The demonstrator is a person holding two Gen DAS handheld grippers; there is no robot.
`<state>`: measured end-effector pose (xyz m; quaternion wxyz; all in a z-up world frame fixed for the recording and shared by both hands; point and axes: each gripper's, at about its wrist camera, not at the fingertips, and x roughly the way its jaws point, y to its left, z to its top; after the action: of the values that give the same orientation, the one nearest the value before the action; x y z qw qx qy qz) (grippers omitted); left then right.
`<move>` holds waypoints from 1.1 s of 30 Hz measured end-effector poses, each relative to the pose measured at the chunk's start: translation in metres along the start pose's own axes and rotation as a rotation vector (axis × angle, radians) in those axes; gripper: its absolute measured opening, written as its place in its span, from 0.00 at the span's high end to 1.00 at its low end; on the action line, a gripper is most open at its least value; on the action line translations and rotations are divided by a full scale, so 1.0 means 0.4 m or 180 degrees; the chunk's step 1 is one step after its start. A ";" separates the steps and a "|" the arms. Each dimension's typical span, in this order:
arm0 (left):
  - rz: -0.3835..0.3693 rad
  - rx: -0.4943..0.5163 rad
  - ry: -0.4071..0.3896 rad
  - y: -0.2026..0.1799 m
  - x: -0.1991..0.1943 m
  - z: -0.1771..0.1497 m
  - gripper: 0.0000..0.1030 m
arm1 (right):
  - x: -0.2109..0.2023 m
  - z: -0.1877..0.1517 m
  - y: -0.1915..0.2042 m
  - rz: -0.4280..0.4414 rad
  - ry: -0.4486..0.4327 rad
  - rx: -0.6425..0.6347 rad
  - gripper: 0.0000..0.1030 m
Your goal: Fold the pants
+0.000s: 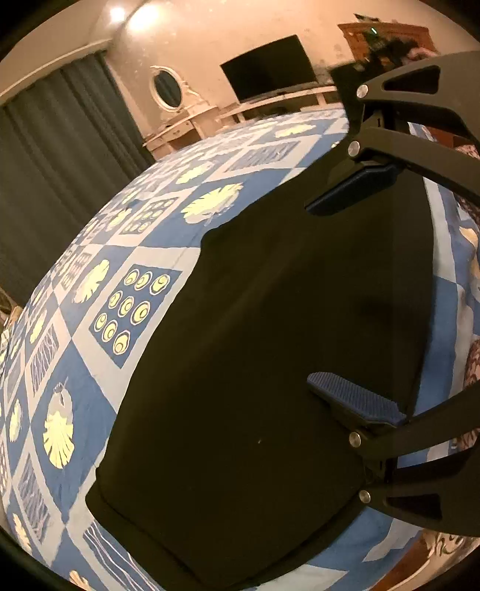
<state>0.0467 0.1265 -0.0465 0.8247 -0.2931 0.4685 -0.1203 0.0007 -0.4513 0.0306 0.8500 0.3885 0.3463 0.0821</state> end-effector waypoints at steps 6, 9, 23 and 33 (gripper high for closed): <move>-0.0063 -0.0088 0.0060 0.011 0.004 0.008 0.17 | 0.134 -0.063 0.208 -0.0085 0.0205 -0.0480 0.78; -0.0073 -0.0129 0.0043 0.017 -0.002 0.011 0.17 | 0.228 -0.110 0.284 -0.0078 0.0354 -0.0617 0.78; -0.0079 -0.0268 -0.0010 0.041 -0.022 0.026 0.17 | 0.558 -0.351 0.441 -0.0288 0.0927 -0.1134 0.78; -0.0072 -0.0256 -0.0010 0.042 -0.022 0.024 0.17 | 0.634 -0.463 0.457 -0.0289 0.1265 -0.1233 0.51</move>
<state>0.0489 0.1475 -0.0467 0.8116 -0.3315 0.4683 -0.1102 0.0929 -0.1107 -0.0564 0.8266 0.1792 0.5011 0.1831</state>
